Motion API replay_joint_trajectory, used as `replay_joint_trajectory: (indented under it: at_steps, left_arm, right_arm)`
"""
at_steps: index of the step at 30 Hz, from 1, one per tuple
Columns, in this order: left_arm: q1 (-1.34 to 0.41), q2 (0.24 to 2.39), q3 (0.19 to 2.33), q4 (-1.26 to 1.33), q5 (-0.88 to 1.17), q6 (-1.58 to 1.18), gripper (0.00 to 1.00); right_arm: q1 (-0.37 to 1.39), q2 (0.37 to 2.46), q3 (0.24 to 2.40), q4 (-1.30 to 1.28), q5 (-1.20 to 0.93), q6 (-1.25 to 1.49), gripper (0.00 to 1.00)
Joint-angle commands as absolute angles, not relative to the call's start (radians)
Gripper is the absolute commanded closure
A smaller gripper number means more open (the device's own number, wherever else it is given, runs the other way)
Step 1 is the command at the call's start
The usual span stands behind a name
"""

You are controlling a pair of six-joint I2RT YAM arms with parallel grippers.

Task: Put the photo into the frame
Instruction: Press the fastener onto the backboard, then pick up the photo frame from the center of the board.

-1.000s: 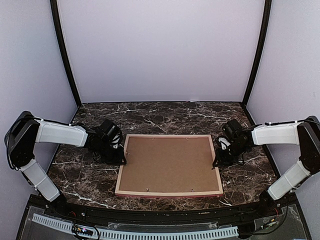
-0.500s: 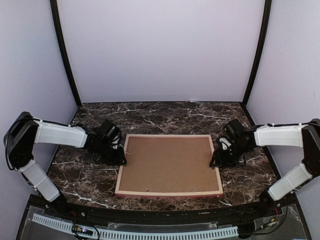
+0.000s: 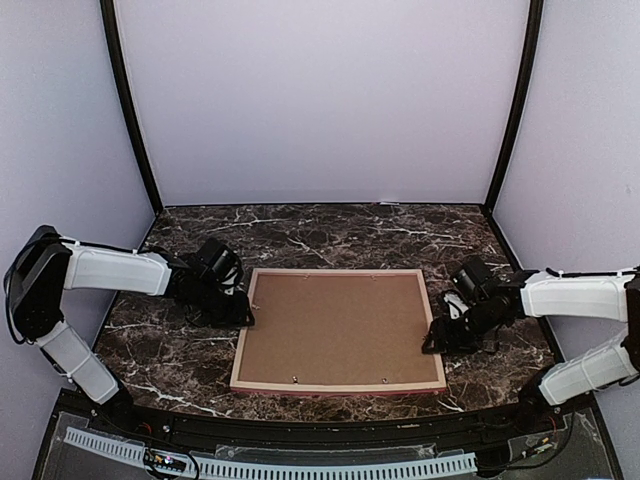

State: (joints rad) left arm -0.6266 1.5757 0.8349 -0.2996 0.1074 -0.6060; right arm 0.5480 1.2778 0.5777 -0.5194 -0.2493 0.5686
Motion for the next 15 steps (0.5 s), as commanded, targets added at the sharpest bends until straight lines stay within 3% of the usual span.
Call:
replay_joint_trajectory:
  at_steps: [1, 5, 10, 15]
  left_arm:
    - [-0.630, 1.543, 0.823, -0.278, 0.089, -0.598, 0.59]
    - [-0.630, 1.550, 0.824, -0.266, 0.090, -0.601, 0.60]
    - [-0.630, 1.582, 0.833, -0.255, 0.082, -0.604, 0.65]
    - [-0.625, 1.616, 0.862, -0.259, 0.044, -0.593, 0.67]
  right_arm:
    - [0.574, 1.262, 0.545, -0.487, -0.224, 0.612, 0.45]
    - [0.583, 1.285, 0.537, -0.474, -0.199, 0.616, 0.52]
    - [0.582, 1.329, 0.551, -0.449, -0.167, 0.612, 0.69]
    - [0.582, 1.397, 0.585, -0.427, -0.129, 0.599, 0.76]
